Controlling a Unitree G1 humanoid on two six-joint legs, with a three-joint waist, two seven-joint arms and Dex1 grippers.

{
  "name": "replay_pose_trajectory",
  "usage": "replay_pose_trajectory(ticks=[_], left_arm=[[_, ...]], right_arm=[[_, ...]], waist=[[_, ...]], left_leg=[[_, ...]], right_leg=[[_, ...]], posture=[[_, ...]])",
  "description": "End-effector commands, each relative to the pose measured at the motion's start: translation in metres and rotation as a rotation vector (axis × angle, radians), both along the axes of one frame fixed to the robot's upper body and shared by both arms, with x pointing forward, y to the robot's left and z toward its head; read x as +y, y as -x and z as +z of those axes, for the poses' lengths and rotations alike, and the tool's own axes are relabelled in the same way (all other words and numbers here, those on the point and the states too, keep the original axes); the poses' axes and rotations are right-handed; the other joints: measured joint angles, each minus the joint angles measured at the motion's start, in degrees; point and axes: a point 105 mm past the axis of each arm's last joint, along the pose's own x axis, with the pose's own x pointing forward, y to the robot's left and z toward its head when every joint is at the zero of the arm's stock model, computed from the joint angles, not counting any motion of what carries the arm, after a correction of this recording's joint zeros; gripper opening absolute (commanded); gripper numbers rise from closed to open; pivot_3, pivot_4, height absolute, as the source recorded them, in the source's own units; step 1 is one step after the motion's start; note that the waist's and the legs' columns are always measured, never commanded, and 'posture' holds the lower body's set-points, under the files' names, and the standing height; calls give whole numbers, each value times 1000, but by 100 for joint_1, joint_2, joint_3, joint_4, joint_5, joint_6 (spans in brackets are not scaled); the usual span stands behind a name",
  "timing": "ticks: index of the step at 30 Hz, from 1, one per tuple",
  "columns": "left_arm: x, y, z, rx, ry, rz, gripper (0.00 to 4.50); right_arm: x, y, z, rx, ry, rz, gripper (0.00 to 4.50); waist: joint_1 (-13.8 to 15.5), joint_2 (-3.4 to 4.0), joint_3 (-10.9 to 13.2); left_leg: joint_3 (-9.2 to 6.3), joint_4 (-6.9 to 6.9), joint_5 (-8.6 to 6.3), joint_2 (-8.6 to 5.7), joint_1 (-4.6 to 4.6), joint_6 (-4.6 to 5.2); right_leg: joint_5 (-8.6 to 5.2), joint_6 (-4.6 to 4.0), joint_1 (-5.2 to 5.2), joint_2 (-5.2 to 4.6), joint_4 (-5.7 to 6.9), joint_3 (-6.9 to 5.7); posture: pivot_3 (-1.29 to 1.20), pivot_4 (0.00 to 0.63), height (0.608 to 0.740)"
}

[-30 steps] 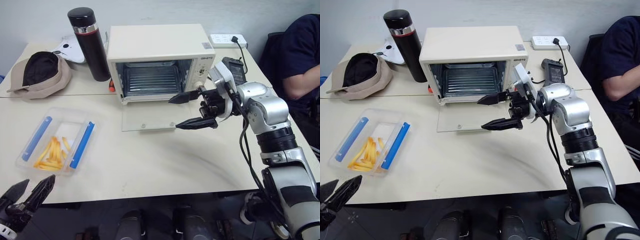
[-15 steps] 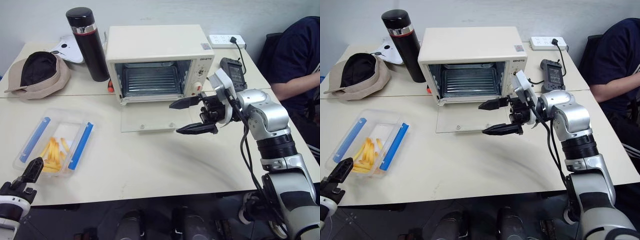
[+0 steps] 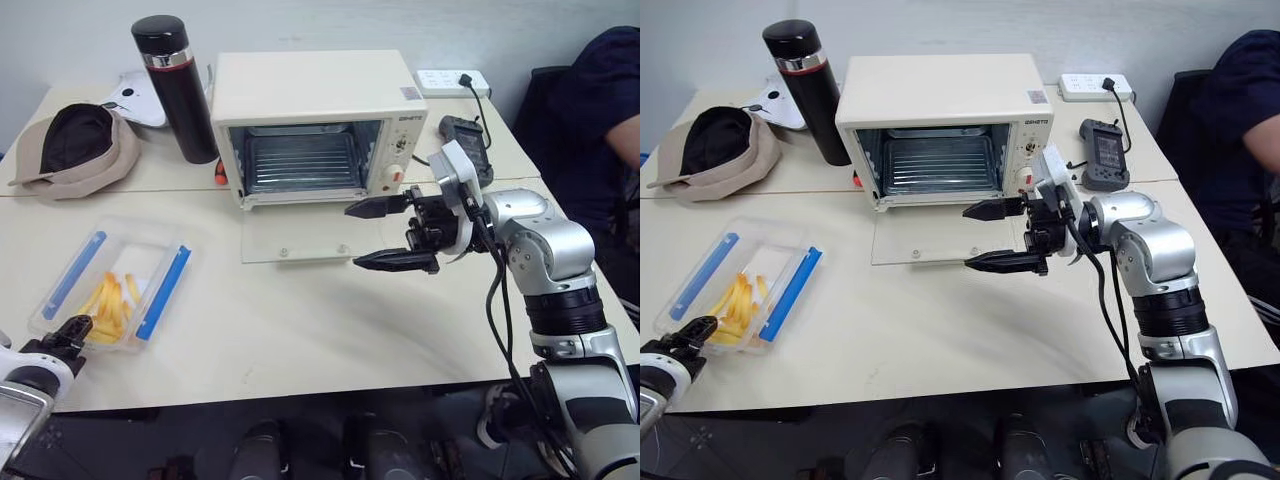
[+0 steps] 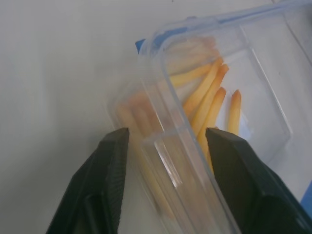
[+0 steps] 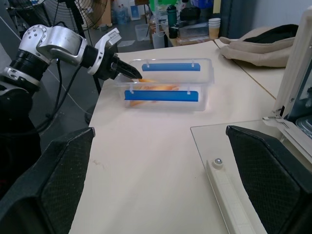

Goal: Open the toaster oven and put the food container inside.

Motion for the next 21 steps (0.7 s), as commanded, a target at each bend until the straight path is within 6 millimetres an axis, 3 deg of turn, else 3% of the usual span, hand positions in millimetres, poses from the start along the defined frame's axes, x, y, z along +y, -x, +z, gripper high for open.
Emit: replay_pose_trajectory(ticks=[1,5,7,11,14,21], left_arm=[[5,-1,14,9,49,21,1516],[14,-5,21,47,-1,-3,379],[17,-5,24,83,-49,-48,136],[12,-15,37,89,-123,-198,113],[-3,-31,53,58,-171,-364,113],[-58,-74,92,-42,-260,-702,113]], right_arm=[[-7,8,17,-58,-26,2,4500],[-11,9,18,-57,-23,-19,4500],[-14,8,17,-43,-19,-34,4500],[-24,14,17,14,-15,-35,4500],[-31,9,13,-10,-3,-113,4500],[-50,8,0,17,-25,-261,4500]], waist=[[9,1,0],[14,2,1],[12,1,0],[8,8,4],[12,12,7],[9,22,13]], left_leg=[[-2,-1,0,0,0,0],[-2,0,-12,-4,1,-26],[-3,-2,-13,-5,0,-27],[-4,-21,-17,-5,-1,-35],[-5,-26,-19,-4,-6,-38],[-3,-29,-19,-6,-11,-39]], right_leg=[[0,-1,1,0,-4,0],[-2,-5,8,-4,-19,-1],[-4,-7,8,-6,-23,-2],[-7,-14,4,-6,-39,-3],[-11,-20,1,-6,-48,-6],[-10,-18,0,-6,-54,-6]], posture=[[0,150,740],[0,150,740],[0,150,740],[0,150,740],[0,150,740],[0,150,740]])
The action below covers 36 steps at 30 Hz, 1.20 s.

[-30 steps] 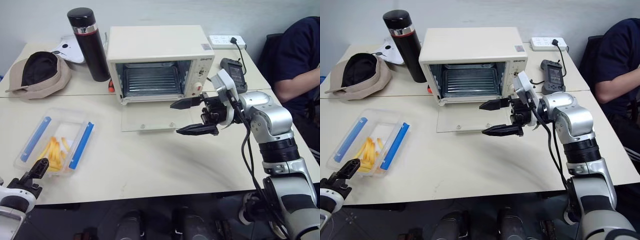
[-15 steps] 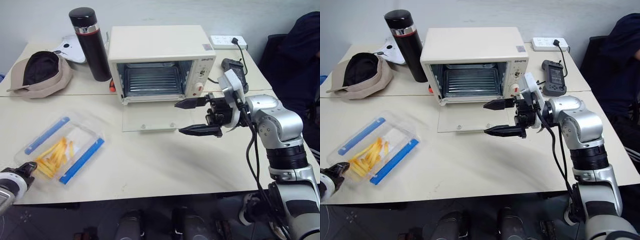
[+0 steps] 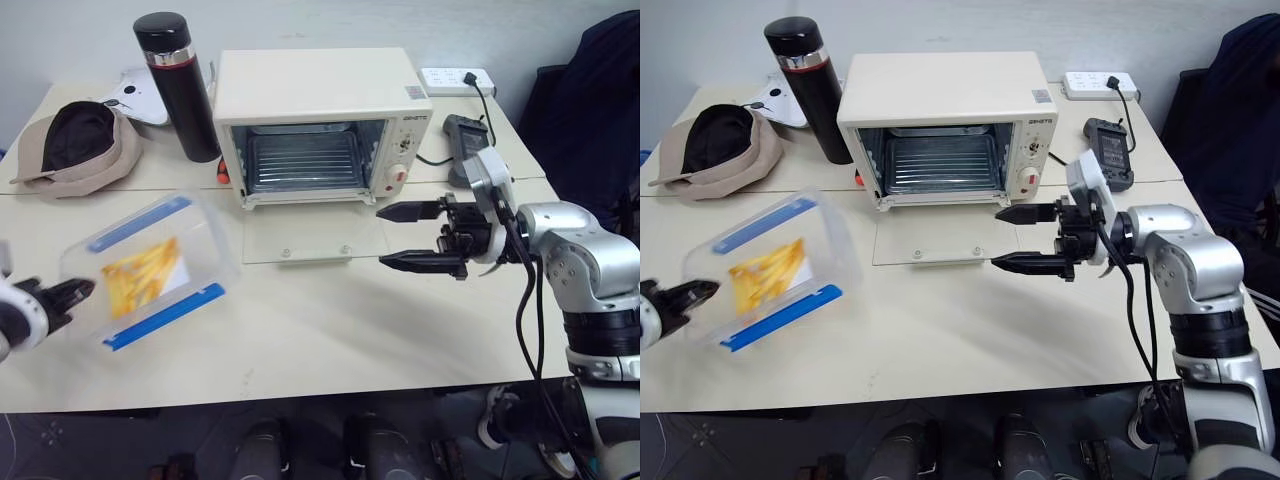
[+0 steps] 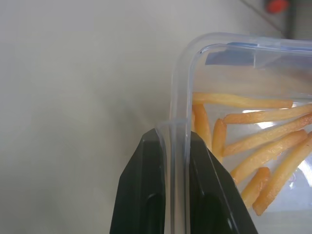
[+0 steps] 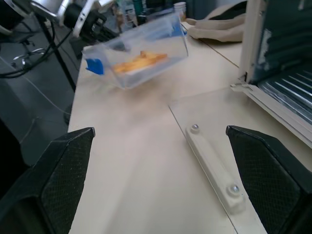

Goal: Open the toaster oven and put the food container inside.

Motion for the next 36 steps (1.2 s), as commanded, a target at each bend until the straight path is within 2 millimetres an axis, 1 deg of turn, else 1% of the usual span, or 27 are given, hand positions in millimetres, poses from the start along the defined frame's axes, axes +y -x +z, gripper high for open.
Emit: replay_pose_trajectory(ticks=[1,2,4,5,7,9,12,14,17,20,23,27,29,31,34,36], left_arm=[[-29,-18,18,-46,-14,-141,113],[-38,-25,19,-46,-19,-171,113],[-64,-45,24,-62,-8,-231,113],[-77,-56,26,-61,2,-242,113],[-94,-71,25,-38,1,-242,113],[-117,-82,24,-16,-9,-271,113],[-137,-95,24,-1,-33,-284,113],[-146,-103,24,4,-34,-281,113],[-148,-119,26,2,-60,-223,113],[-152,-134,29,-8,-96,-202,113],[-160,-144,30,-13,-117,-213,113],[-169,-153,23,3,-128,-245,113],[-175,-156,21,-2,-135,-273,818],[-178,-158,21,-12,-147,-290,1332],[-172,-163,23,-32,-171,-268,2249],[-164,-164,30,-79,-200,-246,2948]], right_arm=[[-9,5,8,-46,-28,-62,4500],[-10,5,7,-45,-31,-80,4500],[-13,6,4,-48,-41,-121,4500],[-16,6,3,-58,-43,-150,4500],[-21,5,0,-67,-44,-198,4500],[-26,7,-1,-74,-53,-240,4500],[-32,11,0,-79,-69,-275,4500],[-35,14,-2,-77,-69,-297,4500],[-38,19,-5,-71,-73,-321,4500],[-40,22,-8,-73,-66,-341,4500],[-41,24,-8,-81,-57,-349,4500],[-41,27,-3,-98,-58,-344,4500],[-40,26,-1,-104,-60,-344,4500],[-39,25,0,-107,-61,-345,4500],[-36,23,0,-111,-57,-342,4500],[-34,23,0,-112,-55,-336,4500]], waist=[[17,2,1],[12,2,1],[41,5,3],[43,5,3],[103,4,3],[127,3,3],[151,2,4],[158,2,4],[181,1,4],[186,0,5],[207,0,5],[230,0,5],[233,-2,6],[243,-3,6],[240,-3,6],[238,-3,7]], left_leg=[[0,-1,0,0,0,0],[1,0,1,0,-1,0],[3,2,3,-3,-2,4],[3,6,18,-4,-2,30],[4,11,27,-7,-3,44],[9,21,30,-7,-3,49],[17,26,33,-9,-3,55],[18,27,35,-8,-2,54],[15,30,46,-7,-2,50],[16,35,49,-8,-1,51],[16,35,50,-9,-2,51],[18,33,51,-8,-3,50],[18,33,54,-3,-3,44],[17,33,58,-3,-3,38],[17,33,60,-1,-1,35],[17,33,61,1,0,34]], right_leg=[[0,0,0,0,1,-1],[1,1,1,1,1,-3],[3,6,3,1,2,0],[4,8,6,3,3,-3],[10,19,8,6,7,-2],[16,29,10,8,12,4],[20,36,8,11,18,13],[20,36,6,16,21,16],[20,36,7,23,23,14],[20,38,8,26,27,15],[21,38,8,30,25,14],[21,39,8,36,19,14],[21,39,8,40,19,14],[21,39,8,45,20,13],[21,39,8,46,22,16],[21,39,8,46,23,17]], posture=[[0,150,740],[0,150,740],[0,150,740],[0,150,740],[0,150,740],[0,150,740],[0,150,740],[0,150,740],[0,150,740],[0,150,740],[0,150,740],[0,150,740],[0,150,740],[0,150,740],[0,150,740],[0,150,740]])
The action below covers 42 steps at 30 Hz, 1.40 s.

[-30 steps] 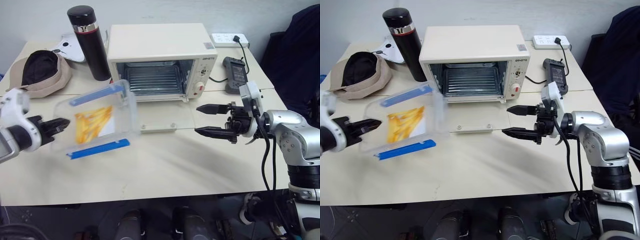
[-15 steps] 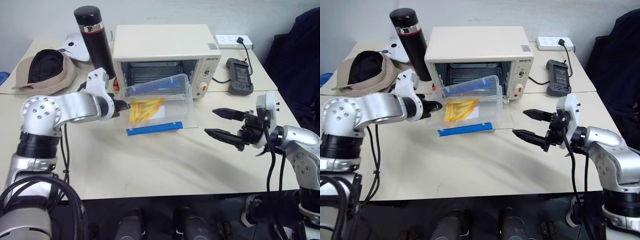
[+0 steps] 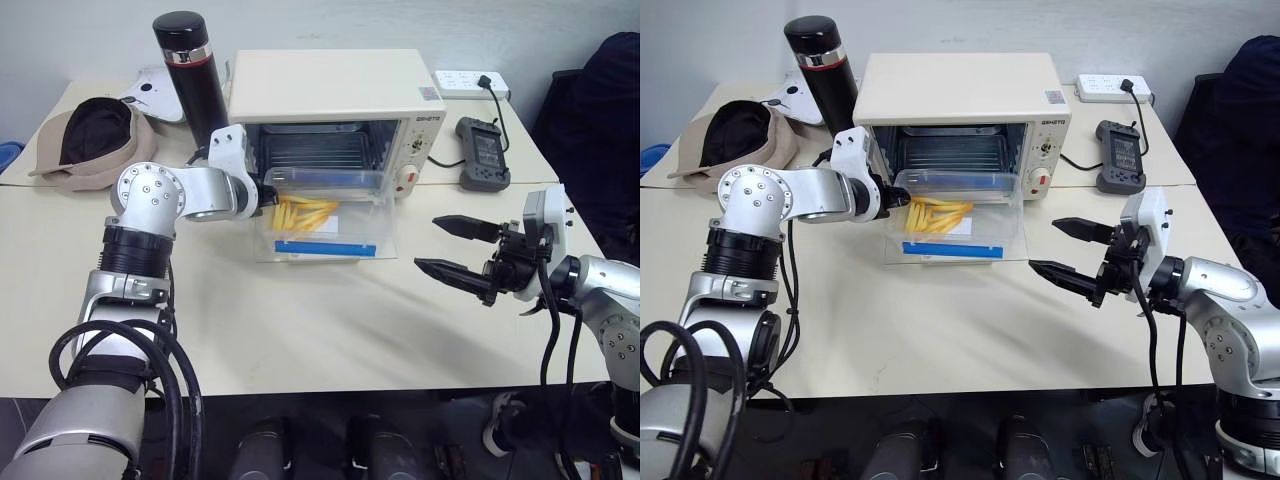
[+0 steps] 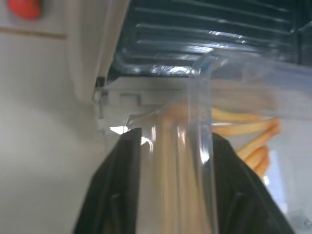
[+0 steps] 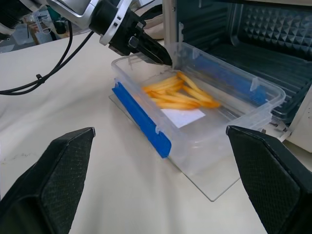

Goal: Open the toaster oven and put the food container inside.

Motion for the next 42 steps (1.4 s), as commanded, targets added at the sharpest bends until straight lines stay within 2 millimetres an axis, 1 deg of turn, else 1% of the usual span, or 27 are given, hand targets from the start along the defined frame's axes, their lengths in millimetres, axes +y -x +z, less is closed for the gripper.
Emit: replay_pose_trajectory(ticks=[1,2,4,6,8,9,11,13,14,15,16,17,19,20,21,22,23,24,25,26,27,30,32,35,36,39,42], left_arm=[[14,-3,23,-115,-27,28,3152],[19,0,34,-187,-3,17,3482],[25,10,50,-300,18,-22,3482],[27,28,66,-443,19,-106,3482],[24,54,72,-535,59,-239,3501],[23,63,73,-557,82,-283,3501],[22,89,71,-610,118,-409,3103],[19,108,66,-632,119,-510,2697],[15,117,47,-566,33,-595,2332],[12,123,25,-516,-93,-674,2111],[12,127,5,-452,-176,-733,1770],[12,130,-8,-413,-227,-774,1504],[12,127,-19,-402,-239,-793,812],[10,122,-25,-401,-226,-789,597],[8,118,-29,-400,-218,-787,269],[7,109,-35,-402,-251,-763,18],[4,100,-39,-404,-303,-753,18],[0,91,-39,-428,-352,-743,18],[-4,78,-35,-451,-389,-696,18],[-7,68,-28,-465,-386,-647,18],[-10,63,-25,-465,-371,-626,18],[-23,64,-23,-449,-293,-644,18],[-31,65,-24,-445,-275,-649,18],[-40,55,-23,-455,-268,-597,18],[-43,52,-21,-459,-263,-583,18],[-49,52,-16,-472,-238,-583,18],[-49,53,-15,-477,-228,-579,18]], right_arm=[[4,4,10,-48,8,21,4500],[4,5,9,-38,13,20,4500],[4,5,6,-22,21,18,4500],[3,6,2,4,21,18,4500],[3,7,-1,35,11,12,4101],[2,7,-2,46,6,9,3899],[6,9,-6,64,17,27,3290],[8,10,-10,83,20,43,2693],[12,11,-12,88,26,59,2311],[16,10,-15,96,36,71,2083],[21,8,-19,103,51,82,1686],[24,7,-22,107,61,89,1384],[29,-1,-29,112,89,76,618],[33,-7,-32,109,99,64,390],[36,-11,-35,107,107,58,41],[40,-17,-37,104,116,47,0],[45,-23,-38,83,127,42,0],[50,-29,-37,47,142,27,0],[56,-37,-36,32,138,8,0],[61,-43,-34,16,127,-2,0],[65,-47,-33,11,114,-11,0],[72,-55,-35,-6,113,-28,0],[76,-62,-35,-21,110,-59,0],[76,-92,-27,-69,57,-225,0],[76,-99,-26,-76,48,-260,0],[77,-107,-24,-73,25,-291,0],[80,-107,-22,-81,8,-284,0]], waist=[[0,-1,0],[-9,-1,0],[-33,-1,0],[-84,0,0],[-89,0,0],[-83,0,0],[-82,0,0],[-83,0,0],[-83,-1,0],[-84,-2,1],[-86,0,0],[-90,7,-4],[-57,15,-4],[-48,14,-4],[-47,14,-4],[-49,14,-4],[-52,13,-4],[-53,13,-4],[-60,13,-4],[-61,12,-4],[-61,11,-3],[-81,11,-3],[-97,10,-2],[-104,10,-2],[-102,9,-2],[-100,9,-2],[-99,9,-2]], left_leg=[[0,-1,0,1,-1,0],[0,-2,0,1,-1,-1],[3,-9,0,2,-2,-1],[2,-14,0,5,-3,-3],[1,-18,0,7,-3,-5],[3,-20,0,8,-3,-5],[1,-14,0,7,-3,-5],[2,-12,0,4,0,-4],[1,-10,1,4,1,-4],[0,-9,1,4,2,-4],[-1,-13,-1,2,4,-8],[2,-19,-10,-2,11,-23],[5,-27,-18,-7,17,-36],[-2,-27,-18,-7,11,-36],[-8,-25,-18,-5,7,-35],[-9,-24,-19,-6,7,-33],[-9,-24,-18,-6,3,-29],[-10,-23,-13,-6,-3,-19],[-10,-23,-1,-8,-3,2],[-8,-22,0,-7,-7,5],[-8,-21,2,-8,-12,9],[-7,-14,7,-5,-19,18],[-1,-19,7,-5,-17,20],[3,-14,7,-1,-18,21],[3,-6,12,-1,-14,19],[0,0,23,-2,-11,16],[-4,-7,23,-3,-11,15]], right_leg=[[0,0,-1,0,0,0],[0,0,-2,0,0,-1],[0,0,-5,-2,0,3],[0,0,-6,-1,6,2],[0,-1,-5,1,7,1],[0,-1,-5,1,6,3],[-1,-2,-4,-2,-1,2],[-2,-3,-3,-9,-8,4],[-2,-3,-2,-12,-3,3],[-2,-4,-2,-12,0,3],[0,-6,-2,-12,0,2],[0,-7,0,-14,-1,4],[-1,-11,0,-21,-2,5],[-2,-13,-2,-23,-3,0],[-1,-15,-2,-25,-5,-3],[0,-17,-2,-29,-6,-4],[0,-17,-3,-31,-6,-4],[1,-17,-6,-31,-7,-8],[1,-17,-7,-31,-7,-10],[1,-17,-11,-30,-6,-11],[1,-15,-12,-29,-4,-13],[3,-11,-15,-25,6,-15],[4,-9,-13,-23,8,-14],[4,-8,-14,-19,10,-13],[4,-8,-13,-19,16,-12],[4,-8,-14,-22,24,-12],[4,-8,-14,-23,42,-12]], posture=[[0,150,740],[0,150,740],[0,150,740],[0,150,740],[0,150,740],[0,150,740],[0,150,740],[0,150,740],[0,150,740],[0,150,740],[0,150,740],[0,150,740],[0,150,740],[0,150,740],[0,150,740],[0,150,740],[0,150,740],[0,150,740],[0,150,740],[0,150,740],[0,150,740],[0,150,740],[0,150,740],[0,150,740],[0,150,740],[0,150,740],[0,150,740]])
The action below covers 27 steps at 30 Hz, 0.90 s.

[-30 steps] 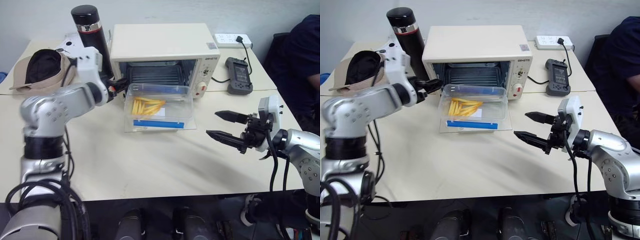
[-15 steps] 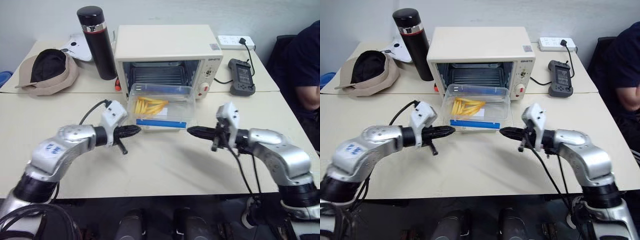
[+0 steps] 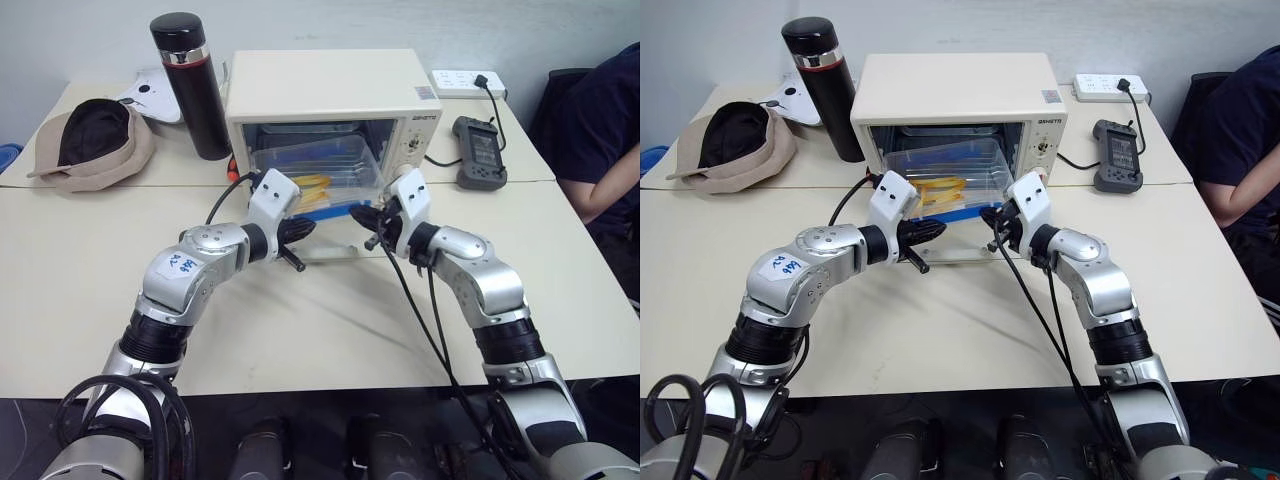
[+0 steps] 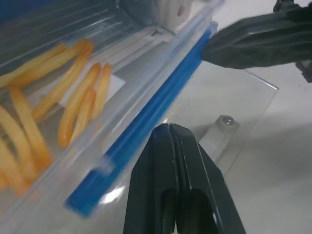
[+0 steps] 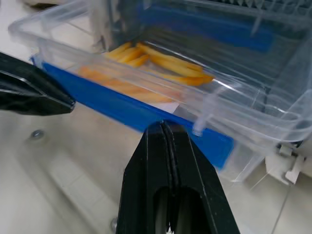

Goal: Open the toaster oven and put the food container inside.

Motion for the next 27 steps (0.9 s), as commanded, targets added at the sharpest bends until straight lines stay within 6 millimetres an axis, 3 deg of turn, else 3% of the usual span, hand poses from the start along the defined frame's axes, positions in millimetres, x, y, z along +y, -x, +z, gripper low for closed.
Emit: replay_pose_trajectory(ticks=[1,9,14,21,27], left_arm=[[3,0,16,-64,9,17,18],[31,-34,22,-113,42,194,18],[26,-49,26,-132,86,199,18],[21,-71,33,-169,119,228,18],[23,-74,41,-201,152,190,18]], right_arm=[[-4,-1,15,-58,-36,-14,0],[10,-7,19,-68,-48,14,0],[21,-15,21,-81,-59,13,0],[32,-42,29,-125,-92,-80,0],[29,-53,39,-152,-125,-112,0]], waist=[[-4,0,0],[-26,0,0],[-23,0,0],[-34,0,0],[-101,0,0]], left_leg=[[0,-2,0,0,-2,0],[2,-4,2,1,1,-4],[1,-8,3,0,-1,-4],[4,-3,4,0,-3,-4],[4,-9,4,0,-3,-4]], right_leg=[[0,0,0,0,0,0],[0,0,0,3,0,-1],[0,0,-2,3,0,-4],[0,0,-2,3,3,-8],[0,0,-2,2,0,-10]], posture=[[0,150,740],[0,150,740],[0,150,740],[0,150,740],[0,150,740]])
